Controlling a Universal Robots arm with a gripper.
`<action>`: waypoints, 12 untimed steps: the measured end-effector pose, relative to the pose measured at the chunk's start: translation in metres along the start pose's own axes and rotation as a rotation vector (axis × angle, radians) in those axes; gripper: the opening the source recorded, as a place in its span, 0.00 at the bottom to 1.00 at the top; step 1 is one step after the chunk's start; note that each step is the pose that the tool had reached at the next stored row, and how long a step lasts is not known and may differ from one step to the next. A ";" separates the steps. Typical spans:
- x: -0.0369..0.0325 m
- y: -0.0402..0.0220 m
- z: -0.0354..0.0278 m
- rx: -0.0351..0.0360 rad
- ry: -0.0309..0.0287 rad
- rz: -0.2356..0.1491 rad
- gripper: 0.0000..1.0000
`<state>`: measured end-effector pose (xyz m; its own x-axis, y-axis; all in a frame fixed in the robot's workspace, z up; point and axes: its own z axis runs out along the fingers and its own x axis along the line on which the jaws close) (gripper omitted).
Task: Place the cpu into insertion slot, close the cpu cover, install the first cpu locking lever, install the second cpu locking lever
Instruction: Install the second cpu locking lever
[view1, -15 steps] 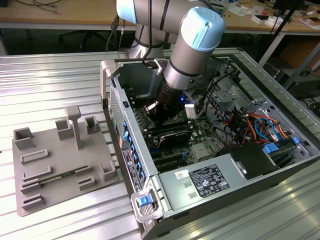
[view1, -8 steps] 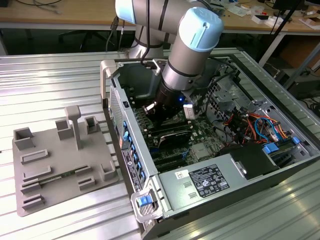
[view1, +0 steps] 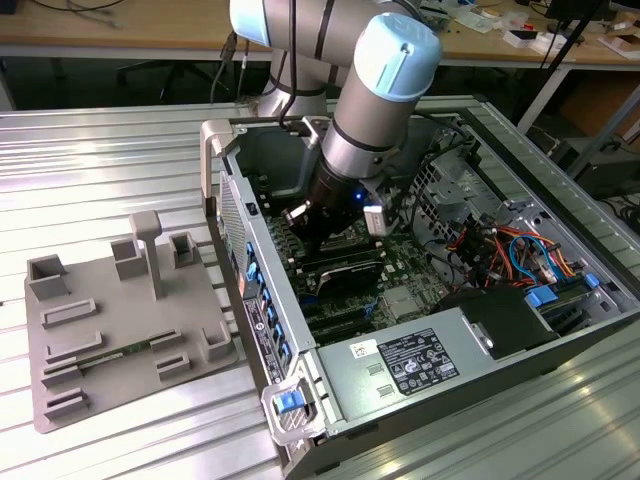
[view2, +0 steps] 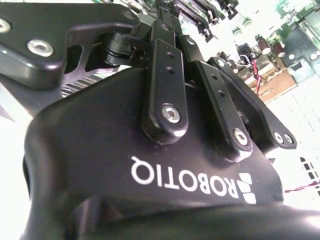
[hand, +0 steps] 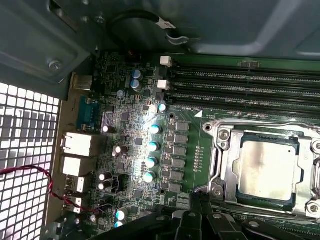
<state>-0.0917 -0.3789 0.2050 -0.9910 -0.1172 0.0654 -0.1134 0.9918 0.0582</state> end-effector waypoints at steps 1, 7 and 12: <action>0.0001 0.0000 0.0007 0.0000 0.0001 0.000 0.11; 0.0001 -0.0004 0.0047 0.0000 0.0001 0.000 0.11; 0.0000 -0.0006 0.0033 0.0043 -0.0001 0.000 0.11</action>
<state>-0.0918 -0.3792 0.2018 -0.9910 -0.1170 0.0653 -0.1136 0.9921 0.0539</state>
